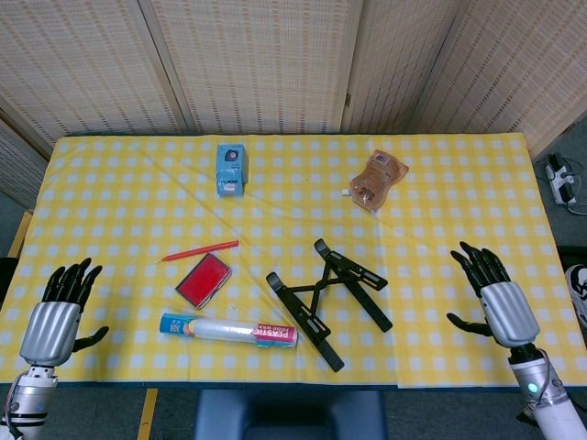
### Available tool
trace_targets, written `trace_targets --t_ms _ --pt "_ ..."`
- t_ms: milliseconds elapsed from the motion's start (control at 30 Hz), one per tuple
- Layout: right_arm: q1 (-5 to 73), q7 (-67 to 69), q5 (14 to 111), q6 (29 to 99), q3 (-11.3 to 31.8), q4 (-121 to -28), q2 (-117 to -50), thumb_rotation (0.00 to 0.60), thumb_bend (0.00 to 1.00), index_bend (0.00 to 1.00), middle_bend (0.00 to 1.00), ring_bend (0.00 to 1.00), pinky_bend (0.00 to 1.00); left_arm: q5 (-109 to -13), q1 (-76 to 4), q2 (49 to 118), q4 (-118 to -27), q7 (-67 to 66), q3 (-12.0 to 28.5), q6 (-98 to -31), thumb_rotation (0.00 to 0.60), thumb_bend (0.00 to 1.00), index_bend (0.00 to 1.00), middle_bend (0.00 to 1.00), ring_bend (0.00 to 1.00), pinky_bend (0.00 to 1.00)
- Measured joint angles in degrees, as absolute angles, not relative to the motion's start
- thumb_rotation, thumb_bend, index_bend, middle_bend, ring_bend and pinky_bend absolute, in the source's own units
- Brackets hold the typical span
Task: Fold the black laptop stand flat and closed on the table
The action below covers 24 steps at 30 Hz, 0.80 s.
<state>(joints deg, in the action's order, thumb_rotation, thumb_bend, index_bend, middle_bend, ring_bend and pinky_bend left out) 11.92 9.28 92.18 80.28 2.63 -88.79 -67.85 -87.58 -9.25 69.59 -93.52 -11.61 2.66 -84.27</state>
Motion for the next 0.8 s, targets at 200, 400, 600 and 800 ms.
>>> trace_targets --t_ms 200,400,600,800 --pt "17.34 6.97 91.11 73.18 4.53 -89.14 -69.57 0.6 0.19 0.0 0.0 0.0 0.0 -87.26 -9.07 69.51 -93.29 -11.26 2.71 -84.38 0.6 0.18 0.0 0.0 0.0 0.0" --pt "22.12 5.25 89.97 67.47 6.27 -88.33 -72.67 0.6 0.19 0.0 0.0 0.0 0.0 -86.43 -8.97 69.27 -92.69 -10.56 2.81 -84.0 0.6 0.18 0.0 0.0 0.0 0.0" --pt "29.06 2.65 86.75 59.94 8.96 -85.91 -77.38 0.6 0.19 0.0 0.0 0.0 0.0 -86.25 -8.98 69.25 -91.82 -9.3 2.98 -83.96 0.6 0.18 0.0 0.0 0.0 0.0" --pt "33.92 0.43 83.34 55.81 11.45 -83.56 -80.83 0.6 0.19 0.0 0.0 0.0 0.0 -85.8 -8.85 69.27 -91.01 -8.55 3.04 -83.84 0.6 0.18 0.0 0.0 0.0 0.0"
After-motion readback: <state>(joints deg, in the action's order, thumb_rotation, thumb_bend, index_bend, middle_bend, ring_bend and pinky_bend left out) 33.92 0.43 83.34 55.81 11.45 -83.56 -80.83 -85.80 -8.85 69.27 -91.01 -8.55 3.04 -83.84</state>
